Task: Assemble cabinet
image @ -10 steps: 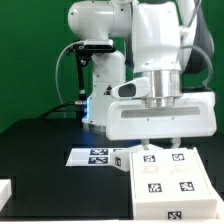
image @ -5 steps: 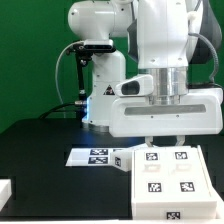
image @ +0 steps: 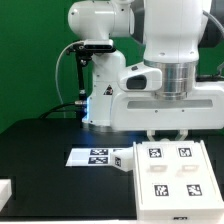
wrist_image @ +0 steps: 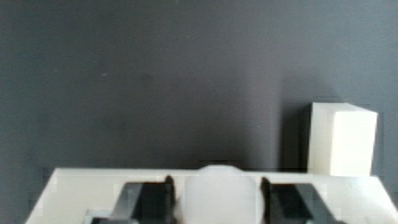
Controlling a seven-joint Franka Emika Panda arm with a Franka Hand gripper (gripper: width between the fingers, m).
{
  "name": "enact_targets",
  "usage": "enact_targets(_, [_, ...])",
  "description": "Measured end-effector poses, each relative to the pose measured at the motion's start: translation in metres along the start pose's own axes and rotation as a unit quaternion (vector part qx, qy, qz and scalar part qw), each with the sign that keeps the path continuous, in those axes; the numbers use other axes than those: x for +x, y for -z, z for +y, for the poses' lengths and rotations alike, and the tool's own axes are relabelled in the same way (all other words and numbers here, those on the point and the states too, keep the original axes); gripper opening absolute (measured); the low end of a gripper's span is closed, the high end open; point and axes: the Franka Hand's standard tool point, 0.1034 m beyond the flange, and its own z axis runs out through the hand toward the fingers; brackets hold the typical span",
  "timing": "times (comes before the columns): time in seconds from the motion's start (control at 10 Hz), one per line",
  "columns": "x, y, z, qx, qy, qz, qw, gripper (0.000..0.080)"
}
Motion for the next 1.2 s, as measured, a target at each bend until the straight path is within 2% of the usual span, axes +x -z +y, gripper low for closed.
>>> enact_targets(0.3, [-0.004,0.001,0.000,-0.002,0.002,-0.011,1.000,0.0219])
enact_targets(0.4, [-0.010,0.007,0.000,-0.007,0.006,-0.038,0.999,0.0219])
enact_targets(0.5, [-0.009,0.017,0.000,-0.008,0.006,-0.065,0.998,0.0219])
enact_targets(0.6, [-0.002,0.024,-0.002,-0.012,0.004,-0.089,0.996,0.0219])
enact_targets(0.7, [0.009,0.026,-0.003,-0.023,0.007,-0.111,0.994,0.0219])
enact_targets(0.8, [0.012,0.025,-0.001,-0.032,0.009,-0.128,0.991,0.0219])
enact_targets(1.2, [0.006,0.023,-0.001,-0.031,0.009,-0.132,0.991,0.0219])
